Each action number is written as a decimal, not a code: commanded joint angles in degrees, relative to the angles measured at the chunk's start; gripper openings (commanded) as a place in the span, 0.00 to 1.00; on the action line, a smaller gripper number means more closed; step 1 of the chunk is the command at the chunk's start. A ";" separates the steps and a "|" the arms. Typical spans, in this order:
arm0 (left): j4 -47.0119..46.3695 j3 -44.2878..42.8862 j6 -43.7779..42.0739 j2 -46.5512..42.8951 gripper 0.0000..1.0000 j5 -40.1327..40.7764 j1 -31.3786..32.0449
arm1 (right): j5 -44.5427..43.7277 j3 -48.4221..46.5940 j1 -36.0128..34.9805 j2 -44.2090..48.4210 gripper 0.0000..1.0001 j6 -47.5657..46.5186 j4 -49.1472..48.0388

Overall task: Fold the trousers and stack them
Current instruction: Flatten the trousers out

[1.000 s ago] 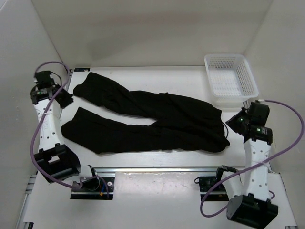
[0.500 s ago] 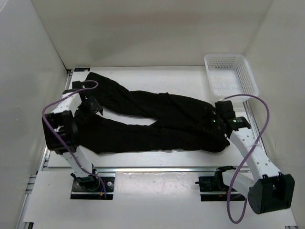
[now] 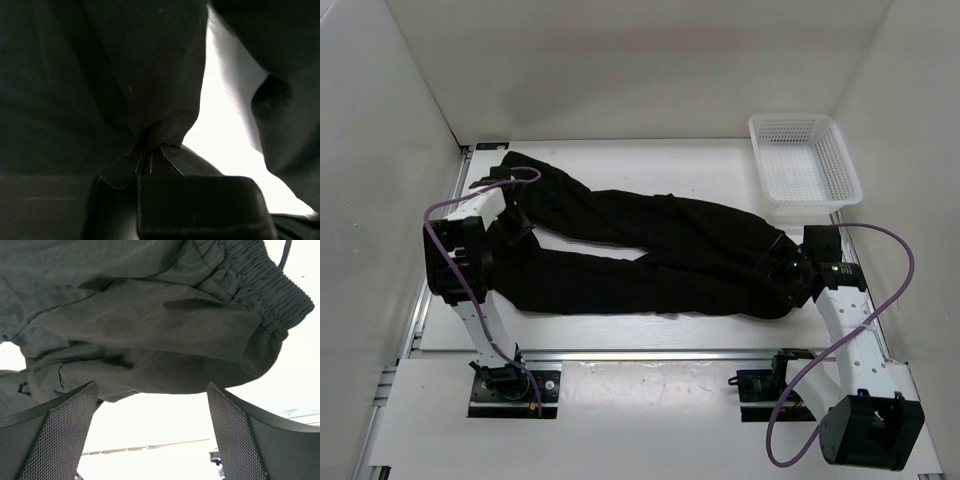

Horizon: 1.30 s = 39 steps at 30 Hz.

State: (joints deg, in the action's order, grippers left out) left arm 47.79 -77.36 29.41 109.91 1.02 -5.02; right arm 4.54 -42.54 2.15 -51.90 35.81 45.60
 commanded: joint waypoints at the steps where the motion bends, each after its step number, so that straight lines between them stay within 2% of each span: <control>1: 0.10 -0.95 1.27 -7.59 0.10 4.86 -0.17 | 2.06 0.01 0.13 -0.04 0.94 0.84 -1.40; 5: 2.39 -4.27 2.50 -16.45 0.10 7.16 -2.01 | 1.53 0.01 0.13 -0.04 0.94 0.84 -1.40; 11: 6.96 -16.06 1.88 -23.85 0.10 5.93 -4.48 | 1.53 0.01 0.66 -0.04 0.94 0.84 -1.40; 14: 9.33 -13.53 2.66 -29.03 0.10 7.32 -5.53 | 1.53 0.01 0.66 -0.04 0.94 0.23 -1.40; 16: 9.34 -6.27 5.64 -35.27 0.10 10.48 -6.14 | 1.53 0.01 0.66 -0.04 0.94 0.22 -1.40; 18: 9.34 -0.28 7.85 -42.36 0.25 11.38 -6.67 | 1.53 0.71 0.66 -0.04 0.94 -0.30 -1.92; 19: 8.21 4.54 8.73 -44.23 0.51 11.38 -7.28 | 1.53 1.32 0.66 -0.65 0.94 -0.30 -1.92; 21: 7.58 6.78 8.74 -46.18 0.77 11.99 -7.29 | 2.23 1.32 1.19 -1.18 0.94 -0.30 -2.54; 22: 7.58 6.26 8.74 -46.19 0.82 11.47 -7.29 | 3.19 1.93 1.19 -1.71 0.94 -0.30 -3.06; 24: 8.10 4.34 8.74 -44.27 0.83 10.94 -7.29 | 4.34 1.94 1.19 -2.24 0.94 -0.83 -3.59; 26: 8.11 0.83 8.74 -42.68 0.78 9.35 -7.29 | 5.65 2.46 1.19 -2.76 0.94 -0.83 -3.59; 27: 8.11 -0.23 8.74 -41.98 0.66 9.35 -7.29 | 6.27 2.47 1.19 -2.77 0.94 -0.83 -3.59; 29: 8.11 -3.04 8.13 -39.17 0.53 10.05 -7.29 | 7.85 3.60 1.19 -2.77 0.95 -0.31 -3.59; 31: 9.16 -4.46 8.73 -36.97 0.45 11.98 -7.29 | 8.56 4.92 1.19 -2.25 0.95 2.06 -2.90; 33: 9.16 -4.46 8.74 -36.35 0.47 11.99 -7.29 | 6.20 6.85 -0.92 0.82 0.95 4.43 -1.93; 34: 9.16 -4.46 8.74 -36.34 0.52 12.51 -7.29 | 5.06 7.56 -1.62 2.14 0.94 6.96 -1.40; 35: 9.16 -4.46 7.87 -35.82 0.64 11.65 -7.29 | 4.35 9.13 -2.15 4.76 0.94 8.12 -0.61; 36: 8.38 -3.07 7.07 -35.82 0.70 10.68 -7.29 | 4.34 10.10 -2.67 5.83 0.94 9.18 -0.60; 39: 7.67 -0.17 6.54 -34.15 0.79 8.05 -7.29 | 7.58 14.66 -2.68 9.00 0.93 12.78 0.10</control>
State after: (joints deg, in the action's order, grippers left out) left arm 56.14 -79.72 37.01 75.26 11.09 -12.23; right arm 9.89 -31.03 -0.14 -45.19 43.55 44.05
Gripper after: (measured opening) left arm 0.779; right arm 0.928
